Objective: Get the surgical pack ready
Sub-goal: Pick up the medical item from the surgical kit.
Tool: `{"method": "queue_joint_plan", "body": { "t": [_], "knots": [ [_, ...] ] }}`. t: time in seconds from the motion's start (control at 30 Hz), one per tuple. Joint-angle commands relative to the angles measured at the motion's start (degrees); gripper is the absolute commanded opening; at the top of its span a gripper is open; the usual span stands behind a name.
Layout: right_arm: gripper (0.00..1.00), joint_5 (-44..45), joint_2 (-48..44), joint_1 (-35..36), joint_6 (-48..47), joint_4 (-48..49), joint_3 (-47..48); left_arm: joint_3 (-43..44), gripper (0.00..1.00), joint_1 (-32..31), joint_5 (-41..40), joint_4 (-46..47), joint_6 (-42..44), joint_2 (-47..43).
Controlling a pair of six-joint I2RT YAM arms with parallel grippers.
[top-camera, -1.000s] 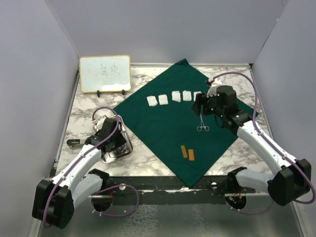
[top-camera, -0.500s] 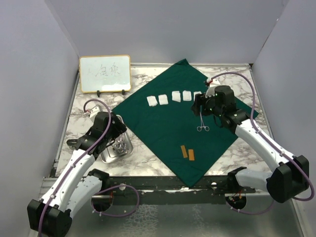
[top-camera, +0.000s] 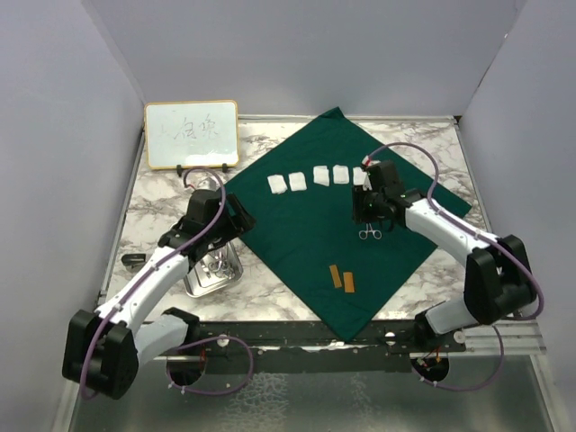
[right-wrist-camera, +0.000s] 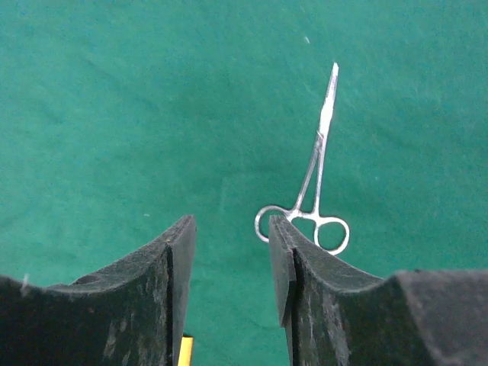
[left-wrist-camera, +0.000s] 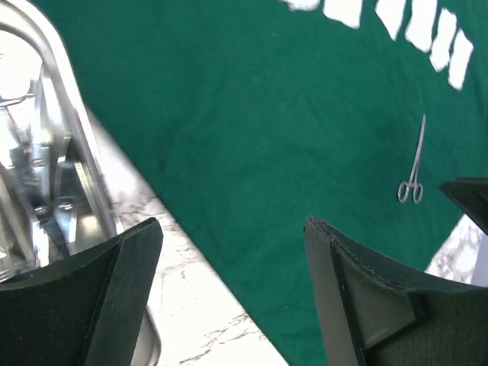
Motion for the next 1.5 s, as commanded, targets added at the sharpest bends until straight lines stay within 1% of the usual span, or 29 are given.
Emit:
{"method": "queue_joint_plan", "body": {
  "t": [0.0,0.13,0.23,0.43,0.63,0.9,1.47],
  "knots": [
    [0.43,6.11,5.55,-0.27,1.67,-5.66,4.05,1.97,0.78,-3.13,7.01,8.31,2.36,3.46],
    [0.43,6.67,11.64,-1.97,0.8,-8.23,8.54,3.94,0.78,-8.46,5.91,9.66,4.05,5.9],
    [0.43,4.93,15.45,-3.64,-0.44,-10.36,12.13,5.13,0.78,-11.84,5.25,10.09,5.19,7.4],
    [0.45,3.85,23.1,-4.34,-1.82,-16.59,19.56,6.7,0.79,-15.67,6.25,10.3,8.5,10.56],
    [0.44,2.51,27.01,-4.48,-2.05,-20.5,23.86,6.64,0.79,-16.13,5.96,10.12,10.16,10.68],
    [0.34,1.94,29.84,-5.18,-3.65,-23.69,26.89,5.68,0.79,-16.13,5.25,9.42,11.23,10.38],
    [0.28,2.0,32.38,-6.05,-4.22,-24.37,28.16,6.02,0.79,-16.13,5.57,9.48,11.59,10.65]
  ]
}}
